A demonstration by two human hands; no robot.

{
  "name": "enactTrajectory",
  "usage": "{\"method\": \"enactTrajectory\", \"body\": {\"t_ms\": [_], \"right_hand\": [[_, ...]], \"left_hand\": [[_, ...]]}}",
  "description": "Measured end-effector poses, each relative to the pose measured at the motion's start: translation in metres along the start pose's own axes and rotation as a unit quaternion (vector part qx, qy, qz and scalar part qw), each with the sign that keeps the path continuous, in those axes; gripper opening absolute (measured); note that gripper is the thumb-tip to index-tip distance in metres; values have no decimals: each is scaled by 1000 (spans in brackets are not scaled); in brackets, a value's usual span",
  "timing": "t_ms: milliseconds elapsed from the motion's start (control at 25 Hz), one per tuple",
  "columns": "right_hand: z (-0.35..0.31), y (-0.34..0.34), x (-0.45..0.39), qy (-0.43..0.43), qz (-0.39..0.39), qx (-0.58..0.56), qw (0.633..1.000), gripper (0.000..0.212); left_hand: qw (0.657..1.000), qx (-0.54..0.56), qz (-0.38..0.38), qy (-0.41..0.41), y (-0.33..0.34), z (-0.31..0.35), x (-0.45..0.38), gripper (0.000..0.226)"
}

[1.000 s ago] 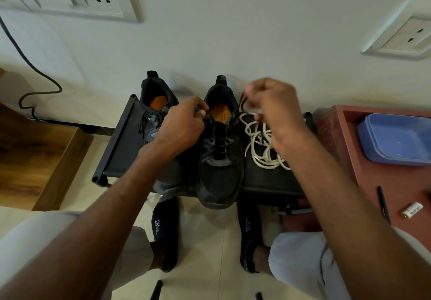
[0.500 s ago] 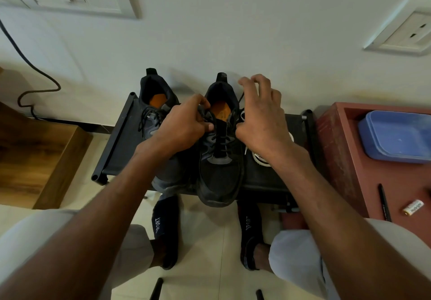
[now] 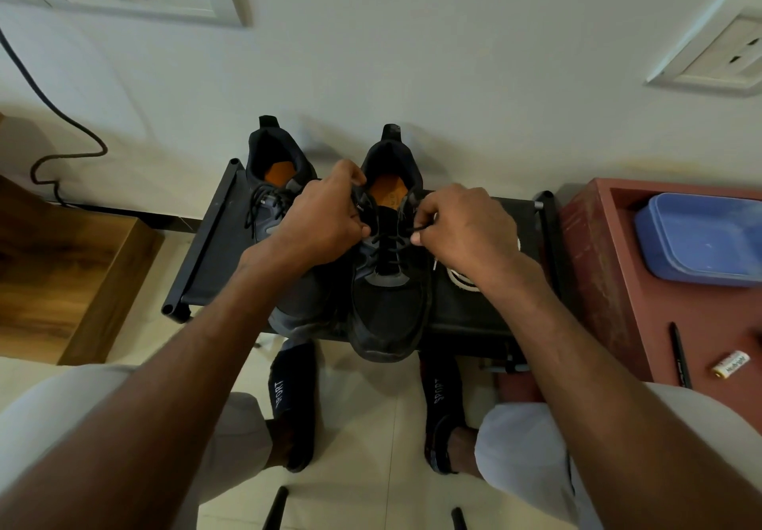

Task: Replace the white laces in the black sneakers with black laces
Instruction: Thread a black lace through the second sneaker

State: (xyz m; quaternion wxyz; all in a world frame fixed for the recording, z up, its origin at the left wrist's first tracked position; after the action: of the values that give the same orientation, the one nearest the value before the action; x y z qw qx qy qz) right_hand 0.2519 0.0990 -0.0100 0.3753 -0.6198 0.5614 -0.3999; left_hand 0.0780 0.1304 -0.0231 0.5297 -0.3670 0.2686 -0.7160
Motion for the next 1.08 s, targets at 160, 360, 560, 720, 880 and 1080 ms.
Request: {"method": "enactTrajectory", "body": {"t_ms": [160, 360, 560, 720, 880, 1080], "right_hand": [[17, -5, -5, 40, -43, -134, 989, 6], [30, 0, -2, 114, -96, -132, 980, 11], [-21, 6, 14, 87, -276, -496, 818, 22], [-20, 8, 7, 84, -235, -519, 818, 27], [-9, 2, -2, 88, -161, -525, 831, 33], [-2, -6, -4, 105, -90, -509, 849, 26]], "left_hand": [[1000, -3, 17, -19, -1, -7, -2, 58], [999, -37, 34, -10, -3, -3, -1, 53], [986, 151, 73, -6, -20, 10, 2, 32], [934, 354, 24, -48, -18, 16, 9, 41], [909, 410, -37, -72, -3, 18, 12, 54], [885, 446, -107, -80, 9, 25, 14, 64]]}}
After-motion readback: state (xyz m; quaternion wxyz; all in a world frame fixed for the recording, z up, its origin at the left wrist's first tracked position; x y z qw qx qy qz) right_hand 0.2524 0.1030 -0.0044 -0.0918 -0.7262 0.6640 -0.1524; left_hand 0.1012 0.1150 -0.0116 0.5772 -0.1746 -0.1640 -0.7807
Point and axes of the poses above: each hand's wrist, its own x-axis away from the middle knuckle, its own y-axis out of the palm, z = x × y, the point moved 8 cm from there along -x, towards the middle knuckle, and after that the axes turned 7 degrees about -y, right-handed, at the moved point
